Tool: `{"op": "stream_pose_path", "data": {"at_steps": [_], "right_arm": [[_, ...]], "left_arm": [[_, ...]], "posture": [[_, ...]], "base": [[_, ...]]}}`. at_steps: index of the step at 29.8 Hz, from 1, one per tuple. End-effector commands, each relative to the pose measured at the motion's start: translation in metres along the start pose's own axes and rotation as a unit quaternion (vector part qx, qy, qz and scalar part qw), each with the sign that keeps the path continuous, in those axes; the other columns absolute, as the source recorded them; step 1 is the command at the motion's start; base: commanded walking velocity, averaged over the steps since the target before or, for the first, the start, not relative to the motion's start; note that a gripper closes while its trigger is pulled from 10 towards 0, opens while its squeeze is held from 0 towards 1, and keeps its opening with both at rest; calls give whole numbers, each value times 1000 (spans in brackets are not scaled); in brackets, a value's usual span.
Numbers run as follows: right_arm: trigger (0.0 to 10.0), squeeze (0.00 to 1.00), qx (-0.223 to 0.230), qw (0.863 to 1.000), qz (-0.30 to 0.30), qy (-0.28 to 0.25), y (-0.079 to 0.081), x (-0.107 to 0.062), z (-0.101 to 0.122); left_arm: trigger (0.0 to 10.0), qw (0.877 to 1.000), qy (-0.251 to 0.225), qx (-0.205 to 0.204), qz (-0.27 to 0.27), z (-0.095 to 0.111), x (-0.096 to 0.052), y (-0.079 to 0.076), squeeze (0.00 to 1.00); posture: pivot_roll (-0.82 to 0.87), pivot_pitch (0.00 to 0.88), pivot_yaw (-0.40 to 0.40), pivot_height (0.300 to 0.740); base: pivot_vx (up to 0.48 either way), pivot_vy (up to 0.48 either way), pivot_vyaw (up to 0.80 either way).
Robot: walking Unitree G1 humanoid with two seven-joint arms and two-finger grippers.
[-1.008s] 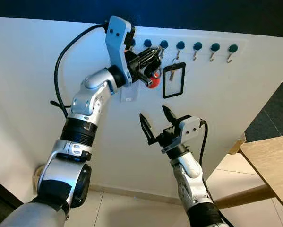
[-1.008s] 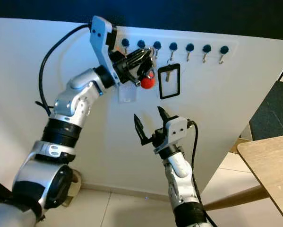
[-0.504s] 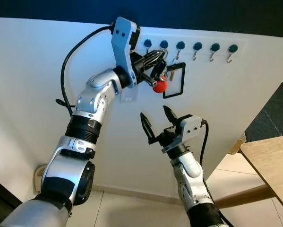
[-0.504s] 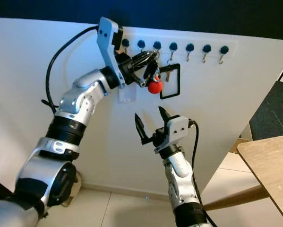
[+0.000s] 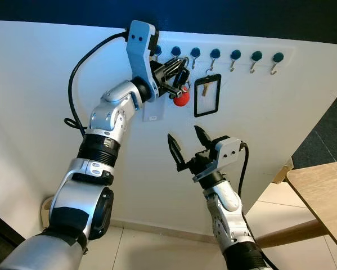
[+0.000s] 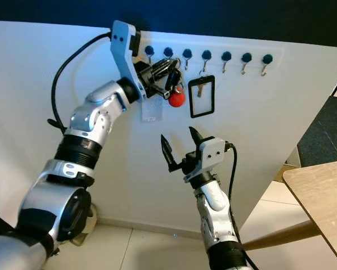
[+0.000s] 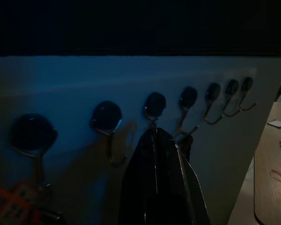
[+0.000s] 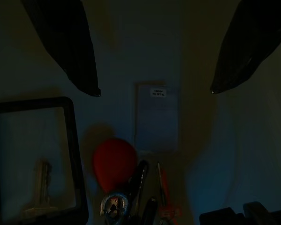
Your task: Hang keys on a hook
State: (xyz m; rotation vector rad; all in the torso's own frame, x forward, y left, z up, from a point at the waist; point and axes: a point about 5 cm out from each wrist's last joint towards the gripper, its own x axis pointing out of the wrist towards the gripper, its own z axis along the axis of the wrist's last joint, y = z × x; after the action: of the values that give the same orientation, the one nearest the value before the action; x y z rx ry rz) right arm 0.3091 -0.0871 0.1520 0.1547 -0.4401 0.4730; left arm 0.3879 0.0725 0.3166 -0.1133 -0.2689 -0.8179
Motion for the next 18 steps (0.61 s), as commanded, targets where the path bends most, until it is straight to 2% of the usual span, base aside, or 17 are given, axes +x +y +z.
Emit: {"op": "stream_pose_path", "data": {"at_steps": [1,10,18], "right_arm": [[10000,0,2,1000,0,2,0,-2,0],[10000,0,4,1000,2,6,1,-2,0],[10000,0,4,1000,3,9,0,-3,-1]], "left_arm": [[10000,1000,-6,-7,4,5,-3,5,0],[10000,999,-2,-32,16,2,-11,14,0],[10000,998,35,-46,-9,-13,-13,6,0]], "posture": [[29,59,-5,740],[29,60,-6,740],[29,63,-7,740]], "base": [[0,0,0],[0,0,0],[0,0,0]]}}
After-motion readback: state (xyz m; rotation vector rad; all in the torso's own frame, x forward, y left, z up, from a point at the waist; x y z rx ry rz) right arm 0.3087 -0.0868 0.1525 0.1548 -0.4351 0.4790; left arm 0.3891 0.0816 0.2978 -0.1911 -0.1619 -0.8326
